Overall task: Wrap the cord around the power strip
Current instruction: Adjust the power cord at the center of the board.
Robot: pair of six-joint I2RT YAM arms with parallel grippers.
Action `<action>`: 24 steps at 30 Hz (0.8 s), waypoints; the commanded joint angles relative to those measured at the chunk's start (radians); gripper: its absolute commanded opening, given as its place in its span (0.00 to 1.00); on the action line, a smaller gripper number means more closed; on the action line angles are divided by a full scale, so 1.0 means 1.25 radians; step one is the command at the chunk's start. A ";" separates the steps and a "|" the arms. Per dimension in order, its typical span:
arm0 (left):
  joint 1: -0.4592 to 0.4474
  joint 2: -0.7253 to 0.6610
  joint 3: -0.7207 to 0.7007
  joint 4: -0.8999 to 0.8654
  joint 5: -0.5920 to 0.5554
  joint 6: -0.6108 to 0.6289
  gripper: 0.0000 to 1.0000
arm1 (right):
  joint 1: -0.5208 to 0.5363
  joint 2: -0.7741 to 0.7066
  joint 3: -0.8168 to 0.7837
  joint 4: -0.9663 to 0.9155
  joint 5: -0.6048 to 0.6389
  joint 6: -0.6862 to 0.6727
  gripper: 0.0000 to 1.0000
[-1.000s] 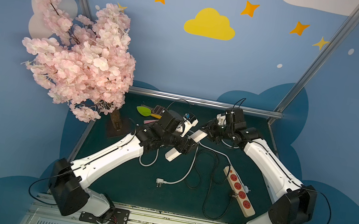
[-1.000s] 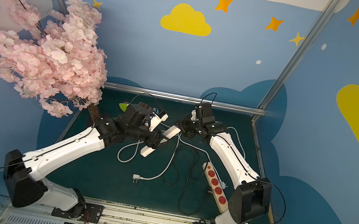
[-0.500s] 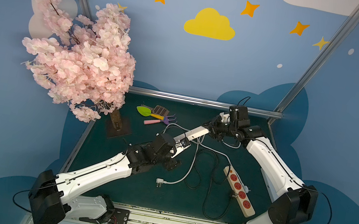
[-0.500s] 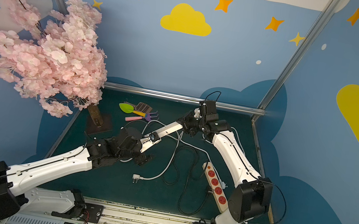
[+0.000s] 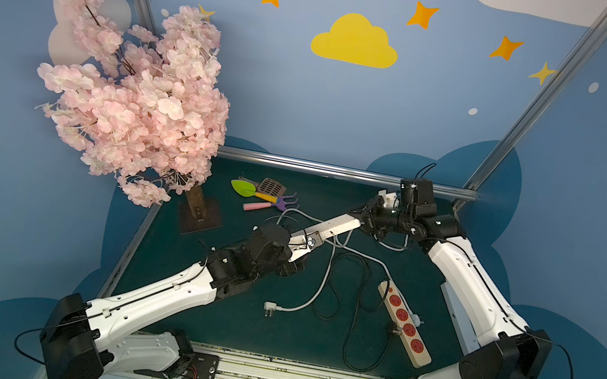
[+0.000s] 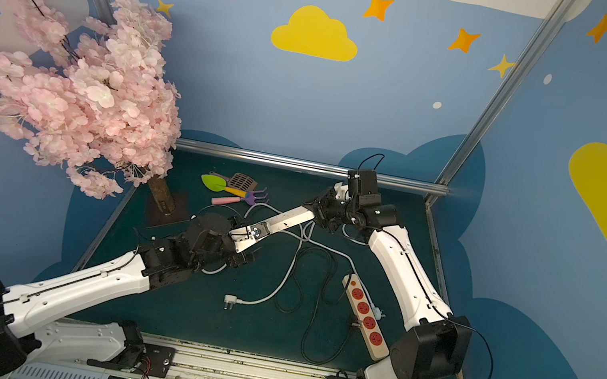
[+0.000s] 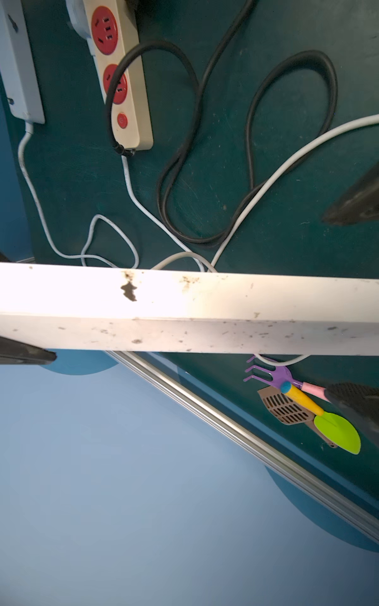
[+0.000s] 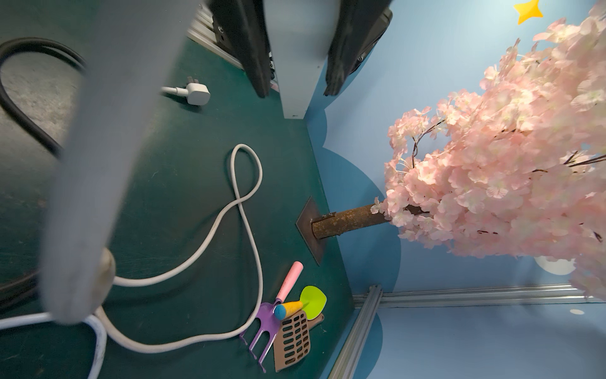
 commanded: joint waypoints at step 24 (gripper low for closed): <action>0.050 0.079 0.013 0.146 0.061 0.103 0.23 | -0.019 -0.032 0.044 0.036 -0.105 0.029 0.00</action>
